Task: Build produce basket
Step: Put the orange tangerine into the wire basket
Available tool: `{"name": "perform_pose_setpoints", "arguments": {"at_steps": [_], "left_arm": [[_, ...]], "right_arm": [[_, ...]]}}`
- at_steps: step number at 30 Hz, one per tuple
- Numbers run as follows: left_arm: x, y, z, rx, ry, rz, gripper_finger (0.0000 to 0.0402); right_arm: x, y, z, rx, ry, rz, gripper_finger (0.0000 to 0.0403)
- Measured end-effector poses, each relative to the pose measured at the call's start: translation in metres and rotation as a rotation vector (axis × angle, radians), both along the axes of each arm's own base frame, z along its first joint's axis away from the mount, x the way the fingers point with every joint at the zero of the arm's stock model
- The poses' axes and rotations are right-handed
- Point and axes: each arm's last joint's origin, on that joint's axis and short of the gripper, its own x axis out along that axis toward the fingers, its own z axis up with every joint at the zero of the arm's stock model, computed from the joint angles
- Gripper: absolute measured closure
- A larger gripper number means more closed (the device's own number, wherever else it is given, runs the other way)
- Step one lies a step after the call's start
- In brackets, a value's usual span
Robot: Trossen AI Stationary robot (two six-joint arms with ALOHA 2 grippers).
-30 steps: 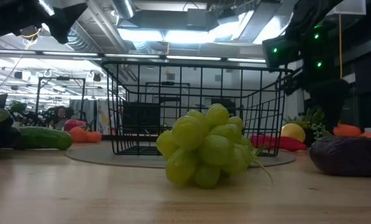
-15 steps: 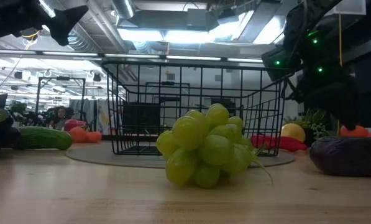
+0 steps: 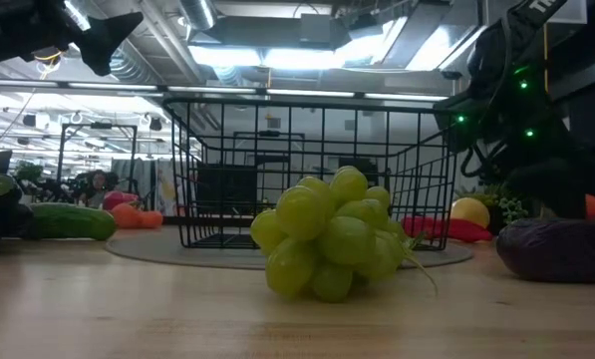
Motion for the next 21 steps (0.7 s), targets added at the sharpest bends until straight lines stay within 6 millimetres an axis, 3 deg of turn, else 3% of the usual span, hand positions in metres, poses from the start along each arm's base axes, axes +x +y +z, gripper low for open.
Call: {"name": "perform_pose_setpoints", "arguments": {"at_steps": [21], "left_arm": [[0.0021, -0.0003, -0.0036, 0.005, 0.043, 0.000, 0.0086]], "right_arm": [[0.0016, -0.0006, -0.0006, -0.012, -0.017, -0.001, 0.0095]]}}
